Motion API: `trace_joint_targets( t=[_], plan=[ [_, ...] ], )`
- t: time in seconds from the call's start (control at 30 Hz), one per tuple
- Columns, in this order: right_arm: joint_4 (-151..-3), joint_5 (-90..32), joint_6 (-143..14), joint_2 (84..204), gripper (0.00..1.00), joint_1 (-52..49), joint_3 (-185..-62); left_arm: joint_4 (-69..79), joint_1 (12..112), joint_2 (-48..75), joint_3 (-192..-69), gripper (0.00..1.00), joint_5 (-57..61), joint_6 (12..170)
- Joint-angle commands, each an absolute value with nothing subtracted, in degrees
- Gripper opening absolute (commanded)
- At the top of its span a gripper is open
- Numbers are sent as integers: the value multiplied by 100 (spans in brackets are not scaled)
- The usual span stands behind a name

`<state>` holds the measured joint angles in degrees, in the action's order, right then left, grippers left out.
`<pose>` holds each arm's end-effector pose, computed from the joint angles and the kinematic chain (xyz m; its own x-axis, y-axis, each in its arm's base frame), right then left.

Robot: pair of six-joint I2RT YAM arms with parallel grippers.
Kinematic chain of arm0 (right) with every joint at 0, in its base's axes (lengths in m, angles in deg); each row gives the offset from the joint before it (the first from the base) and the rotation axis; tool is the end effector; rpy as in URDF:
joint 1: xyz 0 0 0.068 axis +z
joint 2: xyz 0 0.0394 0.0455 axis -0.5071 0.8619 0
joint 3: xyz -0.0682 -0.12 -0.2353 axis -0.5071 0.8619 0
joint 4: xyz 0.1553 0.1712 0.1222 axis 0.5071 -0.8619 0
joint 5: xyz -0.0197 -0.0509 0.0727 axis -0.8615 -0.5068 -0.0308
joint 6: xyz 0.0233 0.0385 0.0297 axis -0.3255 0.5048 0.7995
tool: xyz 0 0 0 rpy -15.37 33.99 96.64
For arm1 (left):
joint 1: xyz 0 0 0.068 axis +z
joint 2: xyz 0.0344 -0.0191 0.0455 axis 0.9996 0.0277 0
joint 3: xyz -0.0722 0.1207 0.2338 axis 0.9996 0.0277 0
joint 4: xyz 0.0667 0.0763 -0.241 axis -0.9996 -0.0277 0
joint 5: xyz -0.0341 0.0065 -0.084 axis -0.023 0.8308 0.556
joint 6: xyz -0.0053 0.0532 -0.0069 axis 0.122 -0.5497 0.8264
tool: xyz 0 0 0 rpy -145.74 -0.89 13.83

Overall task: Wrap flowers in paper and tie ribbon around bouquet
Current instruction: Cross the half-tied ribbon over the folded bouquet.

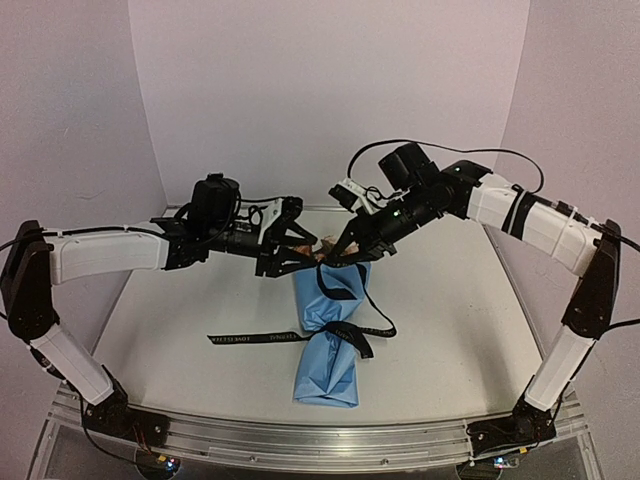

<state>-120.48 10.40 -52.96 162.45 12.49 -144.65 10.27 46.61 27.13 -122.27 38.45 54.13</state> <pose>0.2588 0.2768 0.3516 -0.7679 -0.4207 -0.4831 -0.6205 0.3011 0.7241 0.2505 -0.2576 0.2937 0.2013 0.2271 -0.9529 0.9789 -0.0108 0.2042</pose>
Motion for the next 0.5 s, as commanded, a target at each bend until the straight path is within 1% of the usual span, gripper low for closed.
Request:
trace_joint_targets(
  t=[0.0, 0.2, 0.47],
  plan=[
    [-12166, 942, -5567, 16289, 0, 1260, -14777, 766, 4563, 2754, -12473, 51, 4167, 5310],
    [-12266, 846, -5708, 16276, 0, 1264, -14816, 390, 4557, 2748, -12656, 51, 4129, 5169],
    [-12320, 898, -5712, 16379, 0, 1269, -14938, 529, 4511, 2974, -12846, 50, 4079, 5248]
  ],
)
